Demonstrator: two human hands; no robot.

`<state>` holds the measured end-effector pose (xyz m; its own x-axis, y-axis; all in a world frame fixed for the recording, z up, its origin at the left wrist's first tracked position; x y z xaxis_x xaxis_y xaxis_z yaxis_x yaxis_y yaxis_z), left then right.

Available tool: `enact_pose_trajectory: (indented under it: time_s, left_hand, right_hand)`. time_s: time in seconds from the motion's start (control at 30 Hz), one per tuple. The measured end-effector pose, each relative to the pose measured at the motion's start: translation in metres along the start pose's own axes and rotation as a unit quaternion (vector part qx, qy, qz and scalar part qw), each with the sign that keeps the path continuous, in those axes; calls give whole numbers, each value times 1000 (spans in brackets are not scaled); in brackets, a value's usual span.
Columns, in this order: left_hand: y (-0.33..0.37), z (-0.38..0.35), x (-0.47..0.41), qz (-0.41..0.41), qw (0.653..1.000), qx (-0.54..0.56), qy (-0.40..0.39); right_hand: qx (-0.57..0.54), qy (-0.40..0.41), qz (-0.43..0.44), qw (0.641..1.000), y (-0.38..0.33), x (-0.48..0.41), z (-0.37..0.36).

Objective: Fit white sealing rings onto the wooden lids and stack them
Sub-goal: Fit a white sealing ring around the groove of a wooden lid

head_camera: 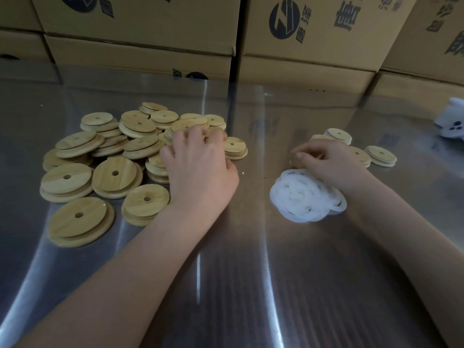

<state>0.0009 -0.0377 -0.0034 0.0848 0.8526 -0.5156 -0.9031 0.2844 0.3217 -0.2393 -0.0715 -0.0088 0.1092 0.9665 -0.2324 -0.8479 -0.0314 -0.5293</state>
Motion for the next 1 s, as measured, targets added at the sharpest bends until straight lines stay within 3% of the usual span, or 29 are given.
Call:
enact_pose_trajectory:
  time_s: [0.2, 0.5, 0.87, 1.0]
  left_hand:
    - [-6, -4, -2, 35, 995, -84, -51]
    - [-13, -10, -4, 43, 993, -90, -59]
    - [-11, -6, -8, -6, 1000, 15, 22]
    - [-6, -2, -8, -25, 990, 113, 81]
  right_hand:
    - [14, -49, -5, 999, -3, 3, -4]
    - [38, -50, 6, 998, -6, 3, -6]
    - [24, -42, 11, 999, -8, 4, -7]
    - [7, -30, 16, 999, -7, 3, -6]
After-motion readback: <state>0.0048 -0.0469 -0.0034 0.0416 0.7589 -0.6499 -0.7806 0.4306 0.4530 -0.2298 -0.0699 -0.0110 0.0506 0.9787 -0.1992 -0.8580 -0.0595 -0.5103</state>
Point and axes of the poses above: each hand's wrist, its own x-axis away from the middle knuckle, its own z-axis out of the back of the hand, y = z × x, the point moved 3 cm from there along -x, towards the middle knuckle, and after that the axes turned 6 degrees about -z, right-handed, at the moved point
